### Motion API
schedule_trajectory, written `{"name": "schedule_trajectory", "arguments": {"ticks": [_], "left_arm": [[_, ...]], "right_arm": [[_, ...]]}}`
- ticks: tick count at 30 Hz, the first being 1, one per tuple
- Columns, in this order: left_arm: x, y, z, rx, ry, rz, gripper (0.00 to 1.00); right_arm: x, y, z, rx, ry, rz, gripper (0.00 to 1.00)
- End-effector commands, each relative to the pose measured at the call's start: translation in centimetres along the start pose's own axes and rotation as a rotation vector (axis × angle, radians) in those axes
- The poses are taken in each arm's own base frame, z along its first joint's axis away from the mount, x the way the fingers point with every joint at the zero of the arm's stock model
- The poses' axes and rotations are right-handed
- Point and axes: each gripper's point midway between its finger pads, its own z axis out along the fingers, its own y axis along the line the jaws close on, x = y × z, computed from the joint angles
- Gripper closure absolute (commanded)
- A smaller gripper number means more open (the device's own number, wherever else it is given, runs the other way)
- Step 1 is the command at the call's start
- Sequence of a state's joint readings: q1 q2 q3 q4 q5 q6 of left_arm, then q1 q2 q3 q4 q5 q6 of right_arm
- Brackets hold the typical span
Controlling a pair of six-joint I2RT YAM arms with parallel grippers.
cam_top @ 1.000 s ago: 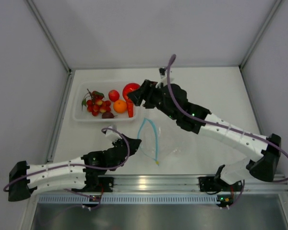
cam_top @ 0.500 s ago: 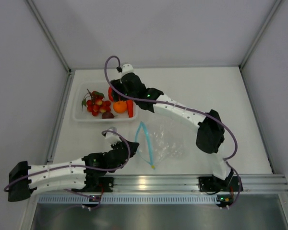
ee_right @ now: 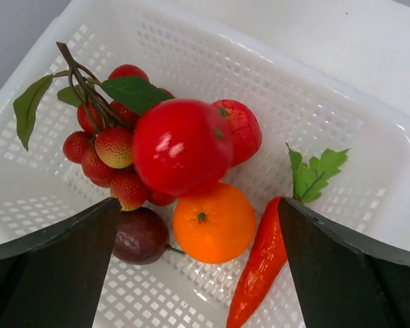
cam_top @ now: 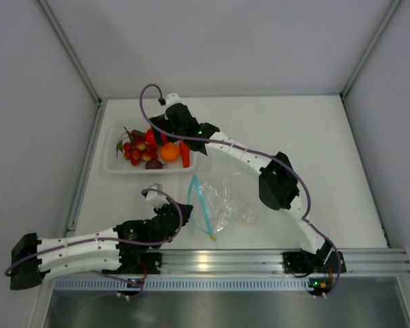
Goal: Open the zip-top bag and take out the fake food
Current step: Place the fake fruit in the bin, then place the zipper food storage bag at the center of the board.
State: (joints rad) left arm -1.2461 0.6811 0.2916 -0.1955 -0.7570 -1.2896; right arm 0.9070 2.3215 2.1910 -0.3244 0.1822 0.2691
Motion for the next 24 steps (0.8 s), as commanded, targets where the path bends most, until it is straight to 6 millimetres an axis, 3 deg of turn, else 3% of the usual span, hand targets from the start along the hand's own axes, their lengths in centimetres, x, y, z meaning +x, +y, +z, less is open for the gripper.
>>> {"name": "schedule_trajectory", "arguments": {"ticks": [1,2,4,5,6,7,8,9,10,11,12,13,14,15,16,17,19,21,22,23,24], "left_arm": [[-0.8,-0.7,-0.1,-0.004,-0.022,0.018,1.0],[-1.1,-1.3,-0.2,0.007,-0.025,0.017,1.0],[-1.6,-1.9,-0.3,0.015,-0.033,0.044,1.0],[-2.3,-3.1,-0.5,0.032,-0.045,0.039,1.0],[-2.8,-3.5,-0.5,0.034,-0.062,0.073,1.0],[-3.3,-4.0,-0.6,0.034,-0.07,0.093,1.0],[-4.6,-5.8,-1.0,0.052,-0.092,0.081,1.0],[-5.0,-6.3,-0.9,0.041,-0.1,0.128,1.0],[-5.6,-6.9,-0.8,0.033,-0.11,0.15,1.0],[-6.6,-7.6,-0.8,0.027,-0.125,0.195,1.0],[-7.5,-9.5,-0.6,0.034,-0.132,0.208,1.0],[-8.3,-10.4,-0.2,0.031,-0.139,0.221,1.0],[-8.6,-11.1,0.2,0.028,-0.138,0.239,1.0],[-9.1,-12.5,0.8,0.022,-0.139,0.278,1.0],[-9.0,-13.3,1.4,0.025,-0.124,0.292,1.0],[-8.4,-13.0,3.0,-0.016,-0.107,0.343,1.0],[-9.4,-15.4,4.0,-0.013,-0.127,0.356,1.0],[-8.2,-16.1,6.6,-0.05,-0.101,0.435,1.0],[-9.1,-18.6,7.0,-0.027,-0.12,0.428,1.0],[-7.2,-18.4,9.2,-0.052,-0.077,0.493,1.0],[-6.7,-19.0,10.1,-0.052,-0.065,0.507,1.0]], "right_arm": [[-7.7,-0.5,-5.7,-0.011,-0.146,0.02,0.01],[-8.0,-1.0,-6.6,0.001,-0.152,0.026,0.01],[-8.9,-2.7,-10.2,0.049,-0.168,0.033,0.01],[-6.8,-3.9,-10.9,0.088,-0.126,0.025,0.0],[-9.1,-4.5,-14.6,0.098,-0.181,0.037,0.01],[-8.6,-5.7,-16.3,0.149,-0.17,0.043,0.0],[-6.2,-7.0,-17.2,0.186,-0.123,0.036,0.01],[-7.6,-7.8,-21.0,0.198,-0.172,0.063,0.01],[-7.2,-9.0,-22.8,0.246,-0.18,0.072,0.0],[-4.2,-10.5,-23.8,0.295,-0.119,0.06,0.01],[-5.3,-11.5,-27.5,0.314,-0.18,0.099,0.0],[-2.6,-13.2,-28.6,0.381,-0.134,0.09,0.01],[-2.2,-13.9,-30.3,0.403,-0.143,0.098,0.01],[-2.8,-14.6,-33.6,0.411,-0.203,0.14,0.0],[-2.2,-15.6,-35.4,0.457,-0.215,0.152,0.01],[-1.6,-16.3,-38.1,0.461,-0.251,0.186,0.01],[0.3,-17.8,-41.1,0.513,-0.242,0.199,0.01],[2.0,-19.0,-44.9,0.529,-0.271,0.247,0.01],[2.4,-19.4,-46.0,0.535,-0.287,0.258,0.01],[2.9,-19.6,-46.8,0.532,-0.299,0.274,0.01],[3.2,-19.8,-48.7,0.516,-0.334,0.293,0.01]]}}
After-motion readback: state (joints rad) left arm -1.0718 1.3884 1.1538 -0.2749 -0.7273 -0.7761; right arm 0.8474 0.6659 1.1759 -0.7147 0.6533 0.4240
